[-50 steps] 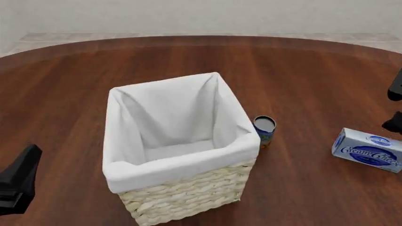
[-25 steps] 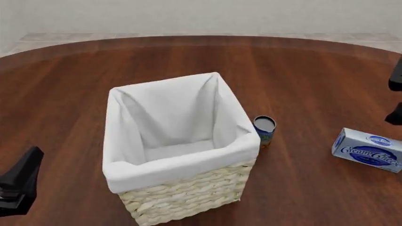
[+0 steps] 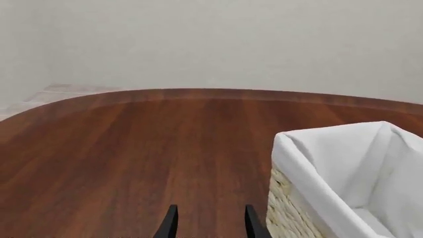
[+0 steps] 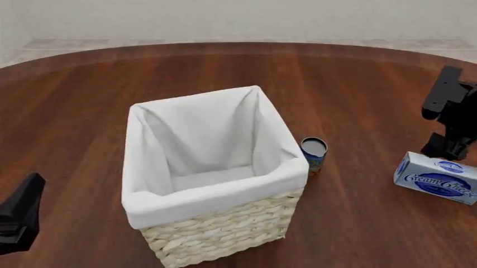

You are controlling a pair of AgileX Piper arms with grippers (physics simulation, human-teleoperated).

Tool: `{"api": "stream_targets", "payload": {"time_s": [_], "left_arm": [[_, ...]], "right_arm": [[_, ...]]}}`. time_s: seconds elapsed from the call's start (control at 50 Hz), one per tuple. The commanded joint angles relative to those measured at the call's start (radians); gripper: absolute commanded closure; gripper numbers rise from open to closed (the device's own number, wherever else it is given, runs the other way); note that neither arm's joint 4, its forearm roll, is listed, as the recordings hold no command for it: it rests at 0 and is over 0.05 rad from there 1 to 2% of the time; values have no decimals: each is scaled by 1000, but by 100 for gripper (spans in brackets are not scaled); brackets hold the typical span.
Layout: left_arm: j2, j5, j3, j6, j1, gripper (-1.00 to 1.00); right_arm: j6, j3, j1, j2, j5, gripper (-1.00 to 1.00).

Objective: Pick up the cream cheese box, and put it in the basket.

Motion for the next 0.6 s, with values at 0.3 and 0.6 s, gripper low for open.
{"api": "stream_targets", "payload": {"time_s": [0.3,0.6], "left_arm": [[0,15,0,4,24,-100],[0,23,0,-6,14,-100]], "right_arm": [[42,139,7,38,-139,-100],[-53,155,-52,32,-187,-100]]}}
